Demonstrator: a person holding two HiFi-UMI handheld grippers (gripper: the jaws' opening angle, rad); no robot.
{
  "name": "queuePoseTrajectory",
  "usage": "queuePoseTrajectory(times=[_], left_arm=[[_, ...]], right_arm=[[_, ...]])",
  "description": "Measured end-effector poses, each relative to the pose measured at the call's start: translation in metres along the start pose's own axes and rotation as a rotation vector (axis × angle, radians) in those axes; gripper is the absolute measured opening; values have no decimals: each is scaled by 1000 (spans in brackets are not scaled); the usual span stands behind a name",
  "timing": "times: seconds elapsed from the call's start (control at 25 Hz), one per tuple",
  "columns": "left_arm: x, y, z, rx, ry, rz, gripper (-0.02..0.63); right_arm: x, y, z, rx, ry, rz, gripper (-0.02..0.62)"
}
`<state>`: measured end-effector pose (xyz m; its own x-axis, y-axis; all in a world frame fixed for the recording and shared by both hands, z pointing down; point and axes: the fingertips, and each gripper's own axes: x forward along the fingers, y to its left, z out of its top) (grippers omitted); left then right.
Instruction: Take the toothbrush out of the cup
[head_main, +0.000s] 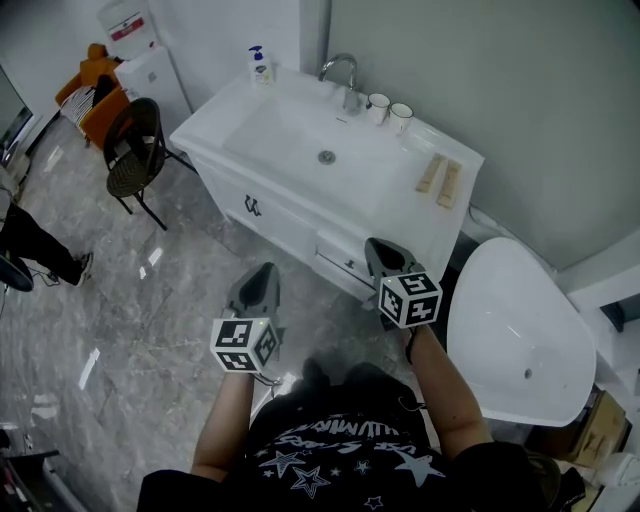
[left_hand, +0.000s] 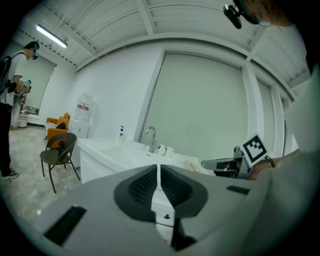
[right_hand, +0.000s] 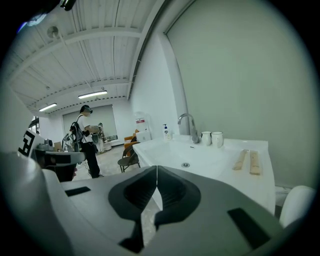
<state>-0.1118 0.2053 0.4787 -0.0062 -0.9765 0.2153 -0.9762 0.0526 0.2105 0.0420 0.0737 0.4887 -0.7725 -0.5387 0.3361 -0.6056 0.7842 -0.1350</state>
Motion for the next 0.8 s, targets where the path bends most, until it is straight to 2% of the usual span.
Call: queuePoseTrajectory(times=[0.44,0.8], left_arm=[[-28,-47,-8,-14,-12,67,28],[-61,-105,-37,-15,21,94,28]], right_arm=[[-33,6,-6,-40,14,120,15],[-91,4,-35,-57,32,167,14]])
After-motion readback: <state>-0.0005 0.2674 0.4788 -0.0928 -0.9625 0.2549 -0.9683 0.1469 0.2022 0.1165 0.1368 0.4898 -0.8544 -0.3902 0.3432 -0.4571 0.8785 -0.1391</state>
